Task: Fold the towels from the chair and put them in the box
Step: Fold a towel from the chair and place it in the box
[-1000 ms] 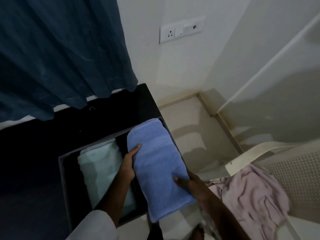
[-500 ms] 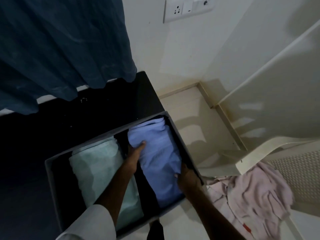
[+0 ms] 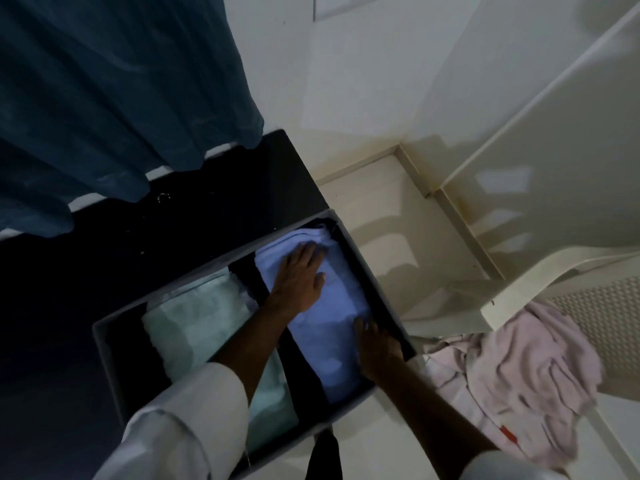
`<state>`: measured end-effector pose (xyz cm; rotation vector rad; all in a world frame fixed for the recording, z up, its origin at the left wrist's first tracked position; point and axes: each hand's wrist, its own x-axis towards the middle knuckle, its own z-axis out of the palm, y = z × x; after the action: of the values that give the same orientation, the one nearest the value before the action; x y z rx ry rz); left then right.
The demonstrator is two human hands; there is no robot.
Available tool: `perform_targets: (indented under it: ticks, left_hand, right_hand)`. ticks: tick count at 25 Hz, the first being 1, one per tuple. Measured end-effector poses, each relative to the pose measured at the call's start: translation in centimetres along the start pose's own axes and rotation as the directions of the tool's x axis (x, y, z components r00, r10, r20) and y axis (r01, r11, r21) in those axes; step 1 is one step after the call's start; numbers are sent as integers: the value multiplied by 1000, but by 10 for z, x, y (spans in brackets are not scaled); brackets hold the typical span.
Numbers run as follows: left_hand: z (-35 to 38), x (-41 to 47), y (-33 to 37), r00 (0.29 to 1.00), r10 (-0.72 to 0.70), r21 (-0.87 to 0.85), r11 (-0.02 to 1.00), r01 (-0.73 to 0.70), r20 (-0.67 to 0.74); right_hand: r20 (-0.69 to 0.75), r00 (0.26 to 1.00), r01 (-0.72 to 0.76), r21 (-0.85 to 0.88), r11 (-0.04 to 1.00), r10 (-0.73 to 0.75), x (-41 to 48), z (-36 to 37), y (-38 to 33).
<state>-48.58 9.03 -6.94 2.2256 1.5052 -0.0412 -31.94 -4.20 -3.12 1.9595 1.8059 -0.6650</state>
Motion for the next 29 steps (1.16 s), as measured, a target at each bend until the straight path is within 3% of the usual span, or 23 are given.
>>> perform_targets:
  ticks: [1, 2, 3, 6, 7, 8, 9, 10, 11, 13, 15, 17, 19, 22, 25, 29]
  left_hand:
    - [6, 4, -2, 1000, 11, 33, 999, -12, 16]
    - [4, 8, 0, 999, 14, 39, 999, -16, 37]
    - [6, 15, 1, 999, 20, 46, 999, -21, 32]
    - [-5, 23, 6, 991, -66, 76, 995, 57, 115]
    - [-7, 24, 9, 987, -86, 81, 994, 75, 137]
    - [-14, 22, 15, 983, -100, 71, 993, 90, 155]
    - [-18, 21, 21, 982, -113, 53, 993, 106, 152]
    - [-26, 17, 29, 982, -116, 60, 992, 108, 148]
    - [-35, 13, 36, 987, -91, 90, 993, 79, 133]
    - [-52, 4, 49, 996, -17, 111, 994, 7, 90]
    - [-68, -9, 61, 998, 62, 59, 996, -64, 29]
    - [-77, -19, 66, 996, 93, 25, 995, -92, -12]
    - [-87, -27, 78, 992, 110, 63, 992, -106, -55]
    - [-100, -37, 113, 989, 129, 64, 990, -124, -71]
    - [-97, -42, 164, 953, 282, 71, 959, -275, -110]
    - [-66, -39, 242, 921, 389, 72, 920, -386, -19]
  right_hand:
    - [129, 992, -15, -18, 1000, 17, 2, -3, 0]
    - [141, 989, 48, -15, 999, -46, 6, 17, 6]
    - [-20, 996, 86, 4, 996, -86, 19, 32, 9]
    - [-62, 990, 134, 147, 980, -126, 30, 51, 20]
    - [12, 988, 146, 236, 961, -153, 30, 40, 19]
    - [206, 969, 60, 338, 939, -136, 21, 16, 14]
    - [378, 922, 2, 202, 979, -80, 11, -8, 6]
    - [269, 954, 113, 84, 990, -132, 8, -10, 10]
    - [110, 975, 184, 78, 980, -192, 6, -24, 13]
    - [77, 969, 216, 185, 959, -233, 8, -58, 12]
    - [-55, 967, 254, 300, 920, -249, -9, -96, 9]
    - [-171, 964, 251, 347, 904, -202, -22, -114, 18]
    - [-272, 947, 245, 275, 930, -170, -39, -141, 38]
    - [-351, 932, 193, 253, 948, -96, -55, -154, 69]
    - [-350, 936, 114, 267, 957, -13, -72, -150, 108]
    - [-294, 949, -1, 370, 929, 118, -100, -129, 172]
